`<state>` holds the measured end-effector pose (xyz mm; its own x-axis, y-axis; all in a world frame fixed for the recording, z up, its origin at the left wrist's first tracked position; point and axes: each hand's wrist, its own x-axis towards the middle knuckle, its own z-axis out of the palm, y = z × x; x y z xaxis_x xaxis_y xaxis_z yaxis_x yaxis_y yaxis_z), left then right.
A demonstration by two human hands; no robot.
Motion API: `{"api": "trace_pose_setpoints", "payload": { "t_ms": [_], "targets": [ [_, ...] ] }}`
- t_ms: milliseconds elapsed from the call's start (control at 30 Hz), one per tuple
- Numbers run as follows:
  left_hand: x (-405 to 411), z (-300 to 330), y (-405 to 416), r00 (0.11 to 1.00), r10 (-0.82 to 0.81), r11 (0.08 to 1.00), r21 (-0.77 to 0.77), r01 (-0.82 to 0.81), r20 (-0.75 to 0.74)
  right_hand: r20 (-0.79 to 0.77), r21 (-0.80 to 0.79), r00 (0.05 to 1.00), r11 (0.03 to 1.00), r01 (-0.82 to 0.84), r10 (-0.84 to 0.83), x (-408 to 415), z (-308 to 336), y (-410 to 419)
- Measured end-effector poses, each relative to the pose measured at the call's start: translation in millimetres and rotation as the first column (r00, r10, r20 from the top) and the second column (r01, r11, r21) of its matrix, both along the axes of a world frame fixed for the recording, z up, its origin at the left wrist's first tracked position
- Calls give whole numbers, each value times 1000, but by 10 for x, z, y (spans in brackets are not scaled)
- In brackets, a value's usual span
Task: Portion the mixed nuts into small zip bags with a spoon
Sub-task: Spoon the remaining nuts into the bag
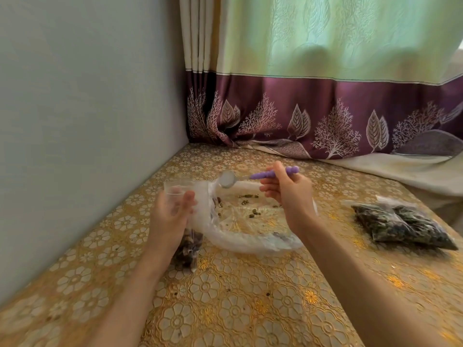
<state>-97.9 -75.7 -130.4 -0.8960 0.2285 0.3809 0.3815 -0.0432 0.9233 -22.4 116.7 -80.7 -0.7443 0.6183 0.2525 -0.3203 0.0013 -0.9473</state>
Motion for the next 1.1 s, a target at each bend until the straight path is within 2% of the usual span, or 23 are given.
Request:
{"api": "trace_pose_setpoints", "payload": {
  "t_ms": [167,433,633,733,867,1100],
  "targets": [
    [2,-4,5,1000,-7,1000,-12,7,14,158,97,985,994,52,-67,-217,-292,52],
    [-47,-39,5,998,-32,998,-47,35,50,192,197,974,977,86,-124,-394,-375,0],
    [-76,-66,13,998,-37,997,-69,40,52,214,199,975,980,19,-63,-452,-399,-29],
    [-72,-72,20,998,-32,996,-79,36,54,264,83,964,996,-25,2,-482,-402,-27],
    [-55,-48,25,999,-33,994,-104,35,28,280,-194,949,976,-95,148,-477,-413,-35],
    [-54,-46,22,994,-88,993,-73,93,67,257,-423,954,905,-32,154,-431,-413,-17]
  ]
}}
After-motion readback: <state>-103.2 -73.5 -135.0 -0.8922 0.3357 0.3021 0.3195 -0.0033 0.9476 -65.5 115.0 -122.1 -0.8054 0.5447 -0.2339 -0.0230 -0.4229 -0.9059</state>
